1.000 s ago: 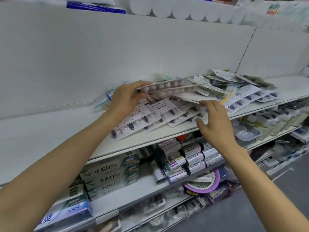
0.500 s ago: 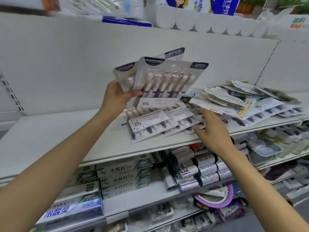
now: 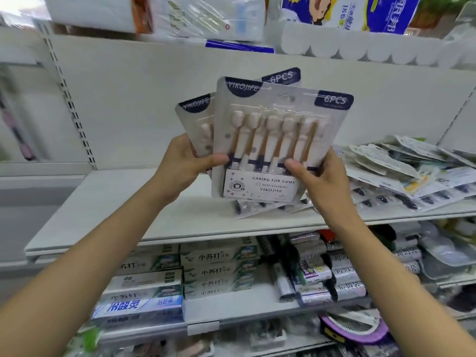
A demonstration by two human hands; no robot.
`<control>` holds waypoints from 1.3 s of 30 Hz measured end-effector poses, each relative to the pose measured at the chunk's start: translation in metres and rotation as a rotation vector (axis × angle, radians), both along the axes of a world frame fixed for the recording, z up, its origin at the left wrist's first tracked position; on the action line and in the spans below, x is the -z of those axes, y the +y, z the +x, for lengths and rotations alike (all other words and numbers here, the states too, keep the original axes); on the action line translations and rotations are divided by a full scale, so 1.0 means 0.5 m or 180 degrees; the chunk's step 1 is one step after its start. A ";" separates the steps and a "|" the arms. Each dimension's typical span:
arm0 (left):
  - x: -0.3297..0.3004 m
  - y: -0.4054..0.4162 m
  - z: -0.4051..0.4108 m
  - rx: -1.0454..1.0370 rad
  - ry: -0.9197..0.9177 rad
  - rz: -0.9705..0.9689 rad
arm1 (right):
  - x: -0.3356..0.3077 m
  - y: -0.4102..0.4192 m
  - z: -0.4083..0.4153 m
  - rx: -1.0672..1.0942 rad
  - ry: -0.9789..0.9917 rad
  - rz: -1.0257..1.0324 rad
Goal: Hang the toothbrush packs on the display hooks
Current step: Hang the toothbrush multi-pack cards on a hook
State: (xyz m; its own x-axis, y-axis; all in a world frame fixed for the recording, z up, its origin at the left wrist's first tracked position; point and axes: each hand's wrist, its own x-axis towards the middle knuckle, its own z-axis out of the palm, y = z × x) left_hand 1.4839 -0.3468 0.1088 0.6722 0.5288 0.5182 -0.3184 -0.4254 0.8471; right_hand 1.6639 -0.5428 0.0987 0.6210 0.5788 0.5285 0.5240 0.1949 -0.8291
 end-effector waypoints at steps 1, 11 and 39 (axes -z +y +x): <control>0.004 -0.005 -0.012 -0.0047 -0.0006 -0.0022 | -0.001 0.005 -0.006 -0.0106 0.0142 0.0121; 0.066 0.025 -0.137 -0.0642 -0.0121 -0.0685 | 0.016 0.072 -0.061 -0.0792 0.0800 0.0531; 0.129 0.044 -1.036 -0.2664 -0.0186 -0.1069 | 0.087 0.367 -0.858 -0.2204 0.0848 -0.0141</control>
